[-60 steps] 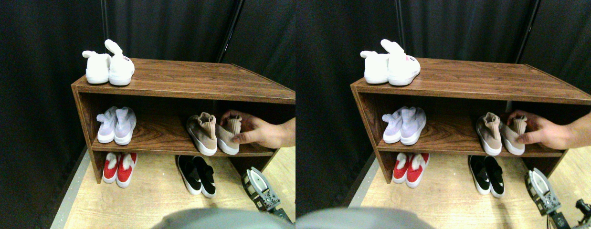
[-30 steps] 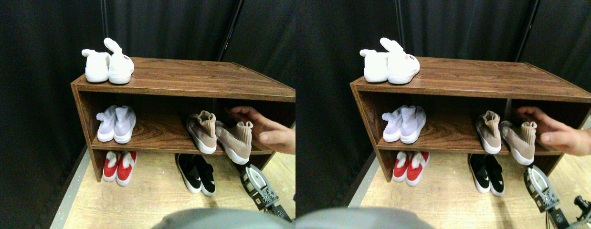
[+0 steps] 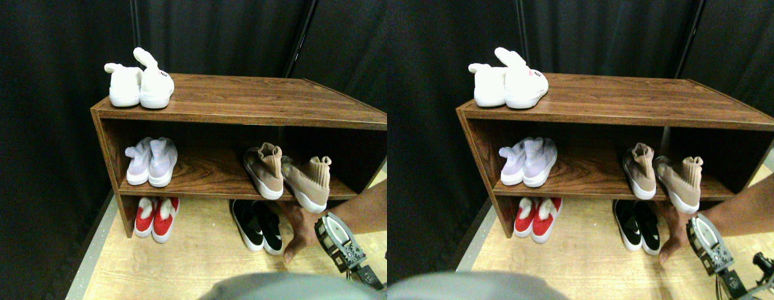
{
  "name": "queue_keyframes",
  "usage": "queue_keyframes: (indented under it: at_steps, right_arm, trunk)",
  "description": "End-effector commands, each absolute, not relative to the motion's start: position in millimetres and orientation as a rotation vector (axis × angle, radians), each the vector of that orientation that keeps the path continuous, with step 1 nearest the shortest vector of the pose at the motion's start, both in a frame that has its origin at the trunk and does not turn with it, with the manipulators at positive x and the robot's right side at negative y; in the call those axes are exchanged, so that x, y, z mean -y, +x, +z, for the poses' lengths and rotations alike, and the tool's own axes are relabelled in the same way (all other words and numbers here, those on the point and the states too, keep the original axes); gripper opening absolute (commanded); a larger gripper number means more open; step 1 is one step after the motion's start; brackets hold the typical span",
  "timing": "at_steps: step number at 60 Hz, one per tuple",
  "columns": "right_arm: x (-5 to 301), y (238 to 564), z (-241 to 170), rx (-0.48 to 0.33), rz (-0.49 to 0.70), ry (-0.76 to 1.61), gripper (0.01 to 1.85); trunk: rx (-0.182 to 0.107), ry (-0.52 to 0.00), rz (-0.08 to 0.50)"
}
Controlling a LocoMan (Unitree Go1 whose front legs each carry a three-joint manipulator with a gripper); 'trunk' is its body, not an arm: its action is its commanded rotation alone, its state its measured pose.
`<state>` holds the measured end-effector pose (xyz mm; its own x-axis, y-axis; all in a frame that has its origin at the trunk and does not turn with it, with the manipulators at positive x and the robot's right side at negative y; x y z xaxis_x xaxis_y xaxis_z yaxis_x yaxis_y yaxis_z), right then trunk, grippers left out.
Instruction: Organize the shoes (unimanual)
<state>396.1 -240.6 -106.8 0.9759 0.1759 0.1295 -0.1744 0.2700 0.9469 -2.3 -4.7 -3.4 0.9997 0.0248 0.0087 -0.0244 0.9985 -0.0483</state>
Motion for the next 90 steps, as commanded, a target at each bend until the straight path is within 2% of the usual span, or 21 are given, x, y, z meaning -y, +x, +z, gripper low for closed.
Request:
queue_keyframes:
  at_steps: [1,35,77,79,82,83,84,86,90]
  right_arm:
    - [237,391,-96,0.034,0.286,1.279,0.06]
    - [234,381,-92,0.051,0.284,1.279,0.06]
    - [231,364,-74,0.108,0.217,1.289,0.06]
    - [230,363,-73,0.109,0.206,1.28,0.28]
    - [230,362,-72,0.096,0.187,1.299,0.92]
    - [230,362,-72,0.094,0.184,1.297,1.0]
    - [230,362,-72,0.094,0.184,1.297,1.0]
    - [229,362,-71,0.089,0.174,1.289,1.25]
    - [230,366,-70,0.079,0.197,1.253,1.49]
  trunk:
    - [-0.012,-0.068,0.024]
    - [-0.012,-0.062,0.015]
    - [0.009,-0.056,-0.028]
    - [0.01,-0.055,-0.028]
    - [0.011,-0.055,-0.029]
    - [0.011,-0.055,-0.028]
    - [0.012,-0.054,-0.029]
    - [0.012,-0.054,-0.029]
    - [0.014,-0.054,-0.029]
